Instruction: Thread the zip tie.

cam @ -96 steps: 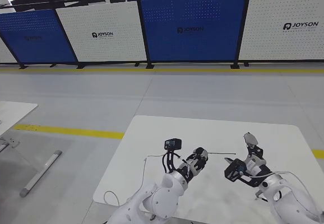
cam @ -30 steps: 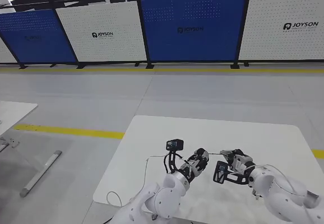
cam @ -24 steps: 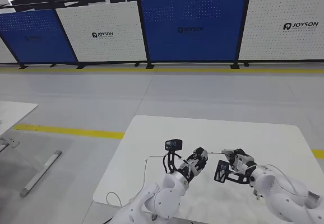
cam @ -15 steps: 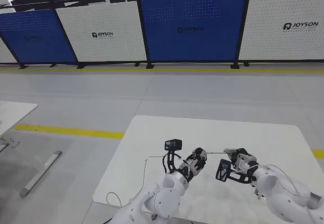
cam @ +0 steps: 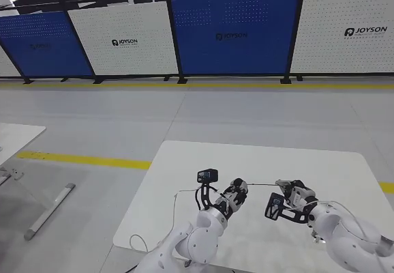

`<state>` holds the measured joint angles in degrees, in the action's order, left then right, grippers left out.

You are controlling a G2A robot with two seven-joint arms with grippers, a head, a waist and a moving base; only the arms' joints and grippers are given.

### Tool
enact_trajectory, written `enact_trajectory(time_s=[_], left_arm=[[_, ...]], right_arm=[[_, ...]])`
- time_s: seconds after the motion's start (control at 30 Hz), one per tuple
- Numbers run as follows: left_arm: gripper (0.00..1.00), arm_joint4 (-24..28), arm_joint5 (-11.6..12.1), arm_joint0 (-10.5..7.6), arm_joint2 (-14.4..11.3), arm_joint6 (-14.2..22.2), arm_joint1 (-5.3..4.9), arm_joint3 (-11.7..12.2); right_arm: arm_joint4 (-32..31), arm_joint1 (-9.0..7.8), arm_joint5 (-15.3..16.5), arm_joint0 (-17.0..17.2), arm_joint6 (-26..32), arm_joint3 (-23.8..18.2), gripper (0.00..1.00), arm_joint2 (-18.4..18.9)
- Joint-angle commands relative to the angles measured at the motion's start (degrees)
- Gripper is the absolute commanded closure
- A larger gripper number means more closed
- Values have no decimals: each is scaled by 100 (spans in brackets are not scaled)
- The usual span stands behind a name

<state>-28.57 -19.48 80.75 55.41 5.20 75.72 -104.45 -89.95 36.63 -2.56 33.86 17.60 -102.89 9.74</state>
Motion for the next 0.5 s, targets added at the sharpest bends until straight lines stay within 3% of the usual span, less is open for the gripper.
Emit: enact_trajectory(time_s=[0.0,0.47], left_arm=[[100,-13,0,9,20,17,16,6],[100,-187,0,71,144,20,136,62]], right_arm=[[0,-8,-77,13,2,11,100,0],[0,-77,-201,48,-22,4,100,0]])
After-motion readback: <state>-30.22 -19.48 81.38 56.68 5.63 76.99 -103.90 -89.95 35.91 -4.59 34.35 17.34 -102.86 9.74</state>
